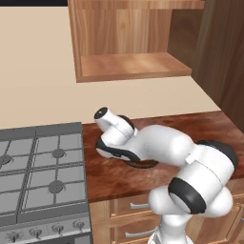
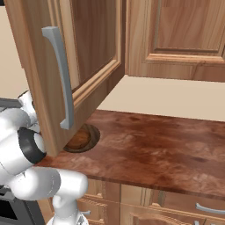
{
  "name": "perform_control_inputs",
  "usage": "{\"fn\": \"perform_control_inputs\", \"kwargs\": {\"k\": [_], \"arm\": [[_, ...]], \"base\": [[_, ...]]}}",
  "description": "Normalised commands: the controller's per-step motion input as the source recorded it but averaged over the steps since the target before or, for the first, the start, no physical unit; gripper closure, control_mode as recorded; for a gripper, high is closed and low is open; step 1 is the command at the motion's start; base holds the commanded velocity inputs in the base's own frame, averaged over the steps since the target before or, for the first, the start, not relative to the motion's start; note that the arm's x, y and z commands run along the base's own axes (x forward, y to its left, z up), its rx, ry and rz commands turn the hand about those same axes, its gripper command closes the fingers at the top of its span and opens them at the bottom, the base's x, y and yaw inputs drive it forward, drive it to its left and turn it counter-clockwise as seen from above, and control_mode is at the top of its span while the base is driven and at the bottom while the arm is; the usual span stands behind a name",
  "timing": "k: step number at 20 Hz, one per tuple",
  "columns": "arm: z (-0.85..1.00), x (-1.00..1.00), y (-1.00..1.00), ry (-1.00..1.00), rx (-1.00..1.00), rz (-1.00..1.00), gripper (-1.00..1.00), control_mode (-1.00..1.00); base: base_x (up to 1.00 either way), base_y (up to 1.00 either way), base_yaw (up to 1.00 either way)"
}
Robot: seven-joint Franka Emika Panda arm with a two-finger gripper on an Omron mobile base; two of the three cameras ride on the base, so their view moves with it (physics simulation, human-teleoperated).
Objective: Pick up the bowls on the counter and stack them on top of one another in the open cabinet. Place the smaller bowl on top of the larger bowl.
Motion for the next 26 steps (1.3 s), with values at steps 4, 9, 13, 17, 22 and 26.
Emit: {"fn": "perform_control_inputs", "kwargs": {"k": [4, 9, 13, 17, 22, 26], "arm": [[-0.01, -0.38, 0.00, -0.09, 0.00, 0.00, -1.00, -1.00], [-0.03, -0.23, 0.00, -0.05, 0.00, -0.01, -1.00, -1.00], [0.00, 0.01, 0.00, -0.01, 0.01, 0.00, -1.00, -1.00], [0.00, 0.20, 0.00, 0.03, 0.00, 0.00, -1.00, -1.00], [0.00, 0.18, 0.08, 0.08, 0.00, 0.01, -1.00, -1.00], [0.00, 0.02, 0.24, 0.07, 0.00, 0.03, -1.00, -1.00]], "base": [[0.00, 0.00, 0.00], [0.00, 0.00, 0.00], [0.00, 0.00, 0.00], [0.00, 0.00, 0.00], [0.00, 0.00, 0.00], [0.00, 0.00, 0.00]]}}
